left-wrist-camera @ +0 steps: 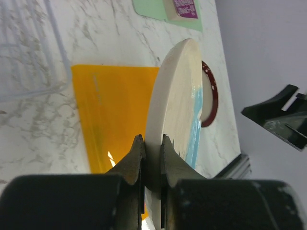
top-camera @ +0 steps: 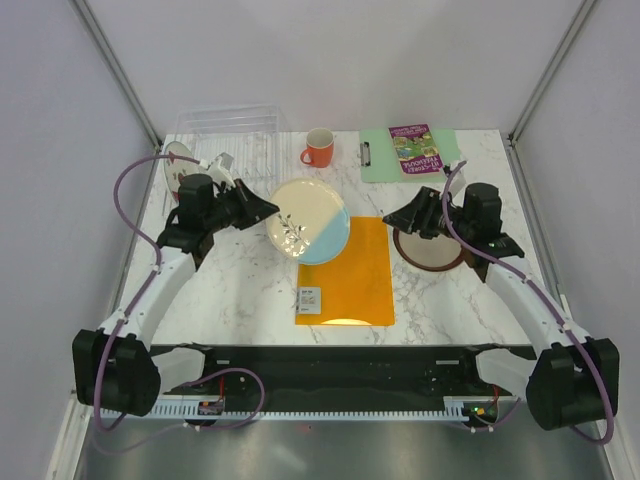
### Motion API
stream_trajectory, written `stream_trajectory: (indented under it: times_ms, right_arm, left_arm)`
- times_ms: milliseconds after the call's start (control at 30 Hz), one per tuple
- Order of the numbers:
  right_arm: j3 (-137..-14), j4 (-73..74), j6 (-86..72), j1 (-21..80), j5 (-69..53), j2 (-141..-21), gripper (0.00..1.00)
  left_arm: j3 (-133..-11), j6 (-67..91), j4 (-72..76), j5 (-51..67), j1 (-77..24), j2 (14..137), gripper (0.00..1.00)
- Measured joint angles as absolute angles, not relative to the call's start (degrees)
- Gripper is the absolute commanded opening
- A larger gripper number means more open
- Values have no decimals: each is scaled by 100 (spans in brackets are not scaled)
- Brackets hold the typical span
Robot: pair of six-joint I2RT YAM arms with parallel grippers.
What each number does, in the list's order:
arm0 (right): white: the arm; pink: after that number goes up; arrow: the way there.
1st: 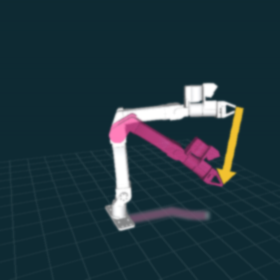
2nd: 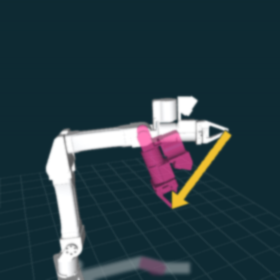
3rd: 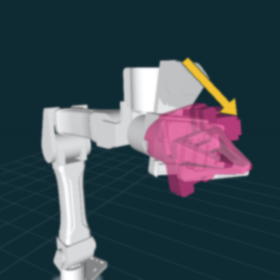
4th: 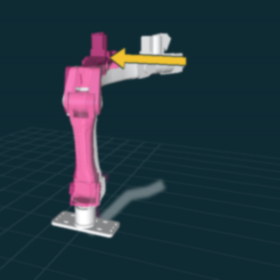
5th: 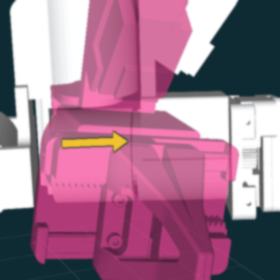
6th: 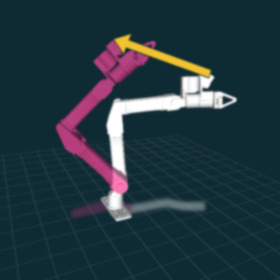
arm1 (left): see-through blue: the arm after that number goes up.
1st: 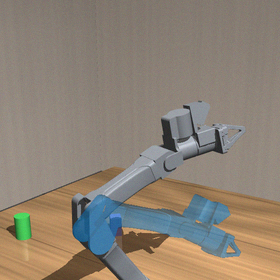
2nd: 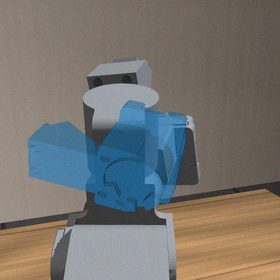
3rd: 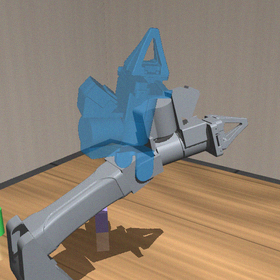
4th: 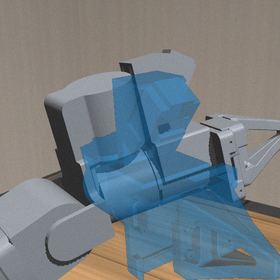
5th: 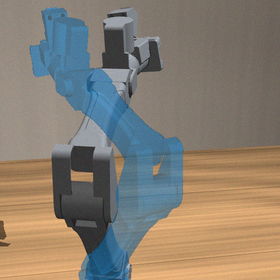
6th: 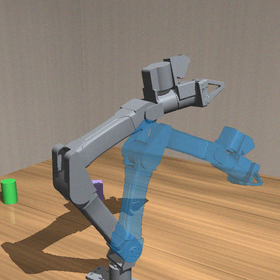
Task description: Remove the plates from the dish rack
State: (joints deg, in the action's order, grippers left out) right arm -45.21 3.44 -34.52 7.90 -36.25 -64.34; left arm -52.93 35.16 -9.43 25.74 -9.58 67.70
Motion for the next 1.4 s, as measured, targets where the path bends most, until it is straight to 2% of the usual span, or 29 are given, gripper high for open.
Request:
stream_trajectory:
  times_ms: [233, 433, 467, 533, 567, 633, 733, 767, 800, 900, 967, 1000, 1033, 1200, 1400]
  right_arm:
    - [-4416, -274, -3802, 1461, -3548, -6890, 68]
    - [-4375, -661, -4012, 1769, -3489, -7122, 67]
    - [-4375, -718, -4034, 1793, -3476, -7140, 60]
    - [-4372, -851, -4075, 1870, -3472, -7196, 39]
    - [-4368, -930, -4128, 1909, -3485, -7220, 18]
    - [-4303, -1011, -4276, 1898, -3492, -7225, 0]
    - [-4226, -1199, -4703, 1802, -3826, -7196, 0]
    - [-4226, -1210, -4744, 1798, -3828, -7175, 0]
    - [-4224, -1194, -4786, 1793, -3822, -7142, 0]
    - [-4235, -1044, -4722, 1802, -3691, -6943, 0]
    - [-4303, -751, -4366, 1890, -3393, -6711, 0]
    - [-4331, -528, -4187, 1914, -3256, -6606, 0]
    - [-4344, -301, -4049, 1883, -3142, -6504, 0]
    - [-4353, 746, -3514, 1009, -2324, -6165, 0]
    - [-4353, 1376, -3135, -126, -1463, -6156, 0]
  left_arm:
    - [-4737, 4324, 438, 3100, -1428, 6770, 2]
    - [-4674, 4523, 1017, 3170, -1756, 6783, 2]
    - [-4644, 4560, 1087, 3157, -1776, 6796, 2]
    - [-4591, 4609, 1203, 3140, -1828, 6840, 2]
    - [-4560, 4615, 1264, 3105, -1872, 6871, 2]
    - [-4482, 4659, 1365, 3028, -1900, 6934, 2]
    - [-4344, 4786, 1573, 2982, -1787, 6984, 3]
    - [-4305, 4829, 1649, 2985, -1769, 6987, 9]
    - [-4274, 4864, 1726, 2989, -1769, 6987, 25]
    - [-4270, 4890, 1761, 2987, -1782, 6993, 56]
    - [-4270, 4860, 1559, 2908, -1890, 7011, 62]
    - [-4274, 4827, 1468, 2869, -1951, 7008, 68]
    - [-4285, 4770, 1334, 2786, -1999, 6991, 81]
    - [-4313, 4211, 436, 2060, -2086, 6525, 83]
    - [-4324, 3476, -395, 1028, -2086, 5413, 86]
